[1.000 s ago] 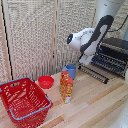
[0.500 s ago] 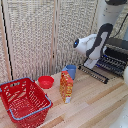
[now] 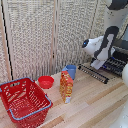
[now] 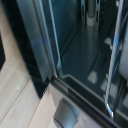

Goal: Kindly position your hand close to the oven tray's handle. Softly yet firmly grasp the handle using your hand. Slowly and with caution, draw the tray out until it is fully stretched out.

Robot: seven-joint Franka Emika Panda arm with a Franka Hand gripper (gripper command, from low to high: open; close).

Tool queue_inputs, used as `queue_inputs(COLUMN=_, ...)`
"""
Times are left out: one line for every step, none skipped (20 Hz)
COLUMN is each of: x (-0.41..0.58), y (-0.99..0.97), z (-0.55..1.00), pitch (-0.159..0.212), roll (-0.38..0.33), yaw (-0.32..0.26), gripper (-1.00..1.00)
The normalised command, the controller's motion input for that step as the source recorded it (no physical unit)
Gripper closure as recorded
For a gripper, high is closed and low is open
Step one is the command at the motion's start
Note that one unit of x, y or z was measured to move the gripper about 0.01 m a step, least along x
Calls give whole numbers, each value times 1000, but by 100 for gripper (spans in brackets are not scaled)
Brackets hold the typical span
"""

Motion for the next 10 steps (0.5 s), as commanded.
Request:
queue_inputs(x=17, y=-229, z=0, pitch=0, roll=29, yaw=0, gripper=-100)
queue_inputs(x=14, y=-183, z=0, pitch=0, roll=21, yaw=0, gripper=100)
queue_inputs(x=43, y=-171, z=0, pitch=0, roll=7, yaw=0, gripper=100)
queue_inputs(x=9, y=-151, z=0, pitch=0, roll=0, yaw=0, gripper=100)
queue_inputs(x=0, y=-177, z=6, pitch=0, roll=0, yaw=0, gripper=100)
queue_inputs(x=0, y=-146, z=23, pitch=0, roll=0, yaw=-11, gripper=100)
queue_inputs(x=0, y=-123, z=49, pitch=0, roll=0, yaw=-13, gripper=100)
queue_inputs(x=0, y=-111, z=57, pitch=0, roll=0, yaw=-17, gripper=100)
queue_inputs(x=0, y=-100, z=83, pitch=0, roll=0, yaw=-29, gripper=100)
queue_inputs(x=0, y=-66, z=86, pitch=0, roll=0, yaw=-41, gripper=100)
